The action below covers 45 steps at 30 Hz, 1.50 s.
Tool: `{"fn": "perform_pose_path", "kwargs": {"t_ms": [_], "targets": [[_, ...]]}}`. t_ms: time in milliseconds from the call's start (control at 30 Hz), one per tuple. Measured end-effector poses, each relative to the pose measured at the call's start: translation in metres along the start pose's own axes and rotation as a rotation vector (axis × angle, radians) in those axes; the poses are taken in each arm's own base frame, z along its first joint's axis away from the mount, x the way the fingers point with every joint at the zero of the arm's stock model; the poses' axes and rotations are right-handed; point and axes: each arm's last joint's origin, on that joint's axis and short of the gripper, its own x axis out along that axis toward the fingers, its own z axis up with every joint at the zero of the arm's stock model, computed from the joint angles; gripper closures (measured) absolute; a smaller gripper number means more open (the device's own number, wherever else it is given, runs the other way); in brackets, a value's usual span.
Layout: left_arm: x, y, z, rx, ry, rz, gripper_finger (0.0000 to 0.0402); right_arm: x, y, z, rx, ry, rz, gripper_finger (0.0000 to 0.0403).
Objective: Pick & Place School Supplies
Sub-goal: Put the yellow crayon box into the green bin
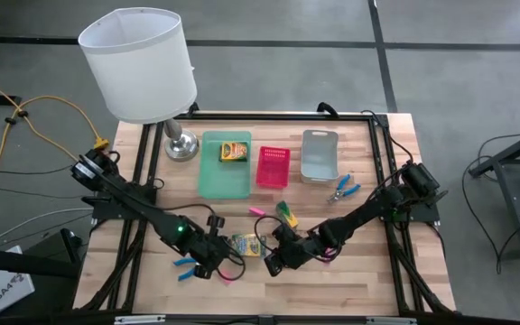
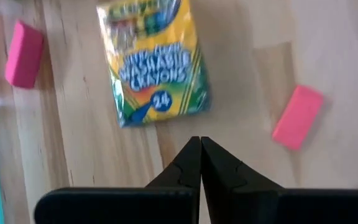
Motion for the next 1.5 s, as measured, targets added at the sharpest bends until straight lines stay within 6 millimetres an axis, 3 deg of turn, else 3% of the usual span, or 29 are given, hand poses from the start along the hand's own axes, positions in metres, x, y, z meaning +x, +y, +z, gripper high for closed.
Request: {"fn": "perform_pose_path", "kwargs": {"t_ms": [200, 733, 1200, 1500], "targets": [[0.016, -0.004, -0.002, 0.035, 0.025, 0.033, 0.0401, 0.0, -0.002, 0.0, 0.017, 0.001, -0.016, 0.0401], [0.018, -0.033, -0.021, 0.259, -0.107, 0.232, 0.0401, 0.003, -0.006, 0.015, 0.078, 0.0, -0.038, 0.0401], [0.02, -0.031, -0.014, 0.301, -0.153, 0.208, 0.0401, 0.003, -0.01, 0.016, 0.093, -0.002, -0.077, 0.0401], [0.026, -0.019, -0.006, 0.263, -0.157, 0.162, 0.0401, 0.003, -0.013, 0.015, 0.087, 0.002, -0.11, 0.0401]]}}
